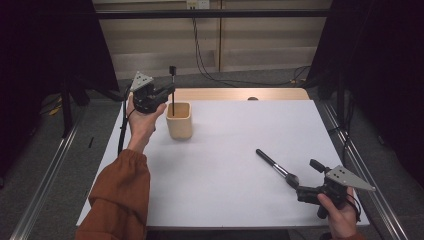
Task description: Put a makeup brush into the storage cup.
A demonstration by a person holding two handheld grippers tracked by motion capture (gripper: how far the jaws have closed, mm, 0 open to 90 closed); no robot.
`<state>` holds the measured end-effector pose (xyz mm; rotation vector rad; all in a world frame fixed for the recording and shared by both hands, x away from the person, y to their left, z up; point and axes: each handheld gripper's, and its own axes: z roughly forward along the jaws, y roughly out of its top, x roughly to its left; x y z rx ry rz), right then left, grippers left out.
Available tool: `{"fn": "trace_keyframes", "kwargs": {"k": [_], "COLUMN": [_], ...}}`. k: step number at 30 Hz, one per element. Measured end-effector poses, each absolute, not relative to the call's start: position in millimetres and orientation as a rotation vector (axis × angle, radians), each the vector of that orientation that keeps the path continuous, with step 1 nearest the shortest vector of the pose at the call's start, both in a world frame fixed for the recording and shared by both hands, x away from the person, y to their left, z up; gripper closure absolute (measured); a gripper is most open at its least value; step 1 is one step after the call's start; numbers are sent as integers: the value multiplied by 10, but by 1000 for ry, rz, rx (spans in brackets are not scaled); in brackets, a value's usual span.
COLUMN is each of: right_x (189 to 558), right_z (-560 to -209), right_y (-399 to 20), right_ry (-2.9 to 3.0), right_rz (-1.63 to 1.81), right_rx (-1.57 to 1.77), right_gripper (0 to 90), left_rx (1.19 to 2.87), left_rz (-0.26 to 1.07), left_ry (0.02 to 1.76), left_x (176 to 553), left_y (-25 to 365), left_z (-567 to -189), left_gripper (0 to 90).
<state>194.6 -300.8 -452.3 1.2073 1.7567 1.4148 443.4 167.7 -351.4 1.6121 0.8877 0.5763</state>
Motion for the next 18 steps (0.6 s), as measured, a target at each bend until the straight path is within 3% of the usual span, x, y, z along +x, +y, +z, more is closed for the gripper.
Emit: {"fn": "trace_keyframes", "kwargs": {"k": [18], "right_x": [1944], "right_z": [-4522], "right_y": [-3013], "right_ry": [1752], "right_rz": [1417], "right_rx": [1210], "right_gripper": [0], "left_rx": [1635], "left_rz": [560], "left_ry": [916], "left_x": [4454], "left_y": [1646], "left_z": [-3707], "left_gripper": [861]}}
